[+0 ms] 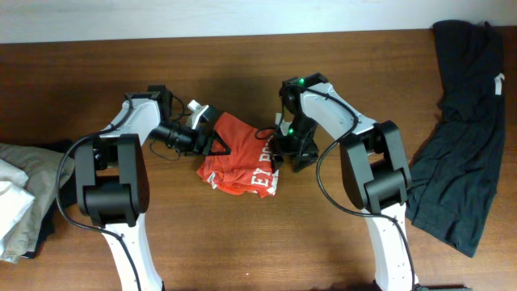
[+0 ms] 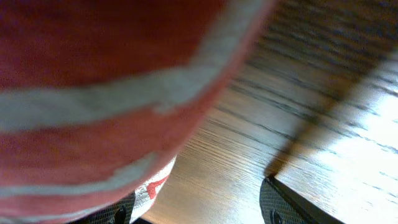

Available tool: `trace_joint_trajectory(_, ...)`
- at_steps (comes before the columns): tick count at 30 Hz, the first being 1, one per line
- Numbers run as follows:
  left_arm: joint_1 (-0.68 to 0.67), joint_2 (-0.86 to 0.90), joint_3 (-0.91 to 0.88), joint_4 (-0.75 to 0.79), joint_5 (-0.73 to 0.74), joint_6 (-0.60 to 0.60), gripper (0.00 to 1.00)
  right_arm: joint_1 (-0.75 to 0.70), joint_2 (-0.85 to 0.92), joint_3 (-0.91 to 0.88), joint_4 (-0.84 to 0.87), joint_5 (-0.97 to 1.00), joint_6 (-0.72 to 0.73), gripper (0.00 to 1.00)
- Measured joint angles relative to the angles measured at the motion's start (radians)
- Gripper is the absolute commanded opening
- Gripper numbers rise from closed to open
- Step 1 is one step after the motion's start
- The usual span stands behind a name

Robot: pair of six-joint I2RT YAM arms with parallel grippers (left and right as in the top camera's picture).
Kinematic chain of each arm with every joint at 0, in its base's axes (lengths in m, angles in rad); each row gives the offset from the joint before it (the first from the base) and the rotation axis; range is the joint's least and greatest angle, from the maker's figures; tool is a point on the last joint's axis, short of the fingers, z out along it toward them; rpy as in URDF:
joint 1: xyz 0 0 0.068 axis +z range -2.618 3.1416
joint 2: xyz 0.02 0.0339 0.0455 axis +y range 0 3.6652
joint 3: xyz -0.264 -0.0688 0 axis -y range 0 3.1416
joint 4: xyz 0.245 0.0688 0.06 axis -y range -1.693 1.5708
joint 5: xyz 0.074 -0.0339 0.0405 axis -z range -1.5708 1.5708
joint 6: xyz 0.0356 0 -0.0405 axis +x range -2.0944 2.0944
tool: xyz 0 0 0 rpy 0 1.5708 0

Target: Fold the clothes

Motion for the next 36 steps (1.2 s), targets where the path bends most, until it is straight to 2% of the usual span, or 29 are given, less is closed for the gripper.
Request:
trace_joint_trajectory(5, -0.008, 0.004, 0.006, -0.008, -0.016, 0.0, 0.8, 0.056, -0.011, 0.0, 0.06, -0.014, 0.002, 0.73)
trace_joint_trajectory(6, -0.017, 0.004, 0.007, -0.008, -0.019, 0.0, 0.66, 0.06, -0.012, 0.0, 0.061, -0.016, 0.002, 0.73)
trace_joint_trajectory(7, -0.03, 0.004, 0.01, -0.008, -0.025, 0.0, 0.38, 0.061, -0.013, 0.0, 0.063, -0.016, 0.003, 0.73)
trace_joint_trajectory(8, -0.043, 0.004, 0.011, -0.003, -0.042, 0.001, 0.16, 0.062, -0.013, 0.0, 0.063, -0.016, 0.002, 0.73)
trace_joint_trajectory(9, -0.062, 0.019, 0.011, 0.004, -0.063, -0.002, 0.06, 0.062, -0.013, 0.0, 0.063, -0.016, 0.002, 0.73)
trace_joint_trajectory(11, -0.072, 0.037, 0.013, 0.0, -0.05, -0.003, 0.0, 0.062, -0.013, 0.0, 0.063, -0.016, 0.002, 0.73)
trace_joint_trajectory(13, -0.073, 0.044, 0.017, -0.001, -0.04, -0.006, 0.0, 0.063, -0.013, 0.0, 0.063, -0.016, 0.002, 0.66)
trace_joint_trajectory(17, -0.078, 0.056, 0.02, 0.061, 0.002, -0.068, 0.0, 0.064, -0.013, -0.003, 0.071, -0.021, -0.001, 0.66)
trace_joint_trajectory(18, -0.08, 0.062, 0.036, 0.064, 0.001, -0.093, 0.0, 0.065, -0.013, -0.003, 0.073, -0.022, -0.001, 0.54)
trace_joint_trajectory(20, -0.082, 0.09, 0.127, 0.06, -0.031, -0.151, 0.0, 0.066, -0.013, -0.003, 0.085, -0.024, 0.002, 0.52)
trace_joint_trajectory(21, -0.082, 0.099, 0.184, 0.053, -0.066, -0.179, 0.0, 0.067, -0.013, -0.003, 0.092, -0.023, 0.0, 0.31)
trace_joint_trajectory(22, -0.079, 0.103, 0.269, 0.056, -0.1, -0.203, 0.0, 0.067, -0.013, -0.003, 0.097, -0.023, 0.0, 0.23)
trace_joint_trajectory(24, -0.07, 0.102, 0.377, 0.052, -0.151, -0.242, 0.0, 0.068, -0.013, -0.004, 0.114, -0.023, -0.006, 0.25)
trace_joint_trajectory(25, -0.056, 0.101, 0.436, 0.049, -0.182, -0.265, 0.0, 0.067, -0.013, -0.004, 0.12, -0.023, -0.004, 0.19)
trace_joint_trajectory(26, -0.041, 0.1, 0.463, 0.043, -0.194, -0.279, 0.0, 0.067, -0.013, -0.004, 0.128, -0.023, -0.005, 0.04)
trace_joint_trajectory(29, 0.013, 0.1, 0.5, 0.032, -0.211, -0.311, 0.0, 0.026, -0.013, -0.004, 0.172, -0.024, 0.003, 0.04)
trace_joint_trajectory(32, 0.086, 0.1, 0.533, 0.027, -0.219, -0.359, 0.0, -0.1, -0.013, 0.016, 0.176, -0.024, 0.01, 0.04)
trace_joint_trajectory(36, 0.201, 0.08, 0.713, -0.024, -0.274, -0.424, 0.0, -0.214, -0.013, 0.018, 0.176, -0.023, 0.012, 0.04)
